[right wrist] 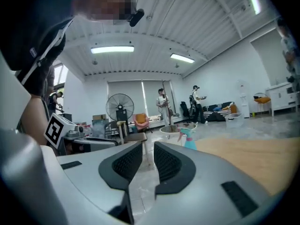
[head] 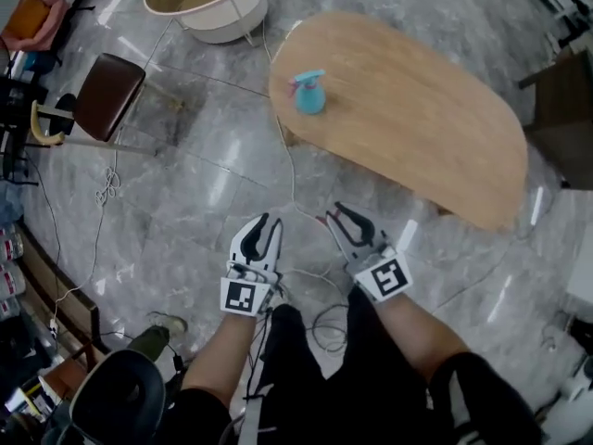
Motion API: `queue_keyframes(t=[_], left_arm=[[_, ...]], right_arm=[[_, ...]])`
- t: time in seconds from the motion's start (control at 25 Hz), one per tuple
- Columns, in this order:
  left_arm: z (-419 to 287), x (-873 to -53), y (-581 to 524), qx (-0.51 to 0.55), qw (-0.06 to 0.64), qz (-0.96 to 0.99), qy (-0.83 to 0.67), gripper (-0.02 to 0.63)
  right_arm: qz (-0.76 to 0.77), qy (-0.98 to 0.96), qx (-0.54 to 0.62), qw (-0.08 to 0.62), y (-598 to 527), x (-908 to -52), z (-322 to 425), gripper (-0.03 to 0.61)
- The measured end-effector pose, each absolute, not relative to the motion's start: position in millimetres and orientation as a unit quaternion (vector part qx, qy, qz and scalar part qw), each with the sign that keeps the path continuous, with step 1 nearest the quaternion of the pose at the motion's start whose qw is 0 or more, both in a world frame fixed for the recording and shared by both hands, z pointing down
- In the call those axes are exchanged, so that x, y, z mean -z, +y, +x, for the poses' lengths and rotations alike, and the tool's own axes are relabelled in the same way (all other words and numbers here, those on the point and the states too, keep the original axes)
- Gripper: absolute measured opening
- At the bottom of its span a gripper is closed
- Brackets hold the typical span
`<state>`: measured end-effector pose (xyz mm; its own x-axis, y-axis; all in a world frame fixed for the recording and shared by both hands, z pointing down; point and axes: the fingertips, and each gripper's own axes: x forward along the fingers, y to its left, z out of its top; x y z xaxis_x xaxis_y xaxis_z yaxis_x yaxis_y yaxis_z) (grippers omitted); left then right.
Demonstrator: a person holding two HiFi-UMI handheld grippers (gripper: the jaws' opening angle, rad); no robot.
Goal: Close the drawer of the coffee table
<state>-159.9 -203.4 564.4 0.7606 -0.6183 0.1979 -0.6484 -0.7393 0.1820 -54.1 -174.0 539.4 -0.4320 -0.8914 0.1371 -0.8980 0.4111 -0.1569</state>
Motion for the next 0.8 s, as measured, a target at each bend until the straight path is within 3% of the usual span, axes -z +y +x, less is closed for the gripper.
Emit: queue_keyframes(t=[0.36,0.6,0.8], left_arm=[[-170.9,-428.1,-164.8,-0.057,0.097,0.903,-0.415,0.094],[-152.7,-325.2,-124.3,-0.044,0.065,0.893,-0.442,0.052],[-151.0,-264.8,-95.4,-0.051,0.081,0.886,-0.453,0.01]], right_arm=[[0.426,-0.9,-0.091,0.007,-145.7,-403.2,-54.1,0.057],[0.352,-0.934,-0.064,0.013,-119.4,-307.0,-54.3,0.018],[0.305,-0.951,-0.059,0.006,-91.4,-238.2,-69.5,0.011]])
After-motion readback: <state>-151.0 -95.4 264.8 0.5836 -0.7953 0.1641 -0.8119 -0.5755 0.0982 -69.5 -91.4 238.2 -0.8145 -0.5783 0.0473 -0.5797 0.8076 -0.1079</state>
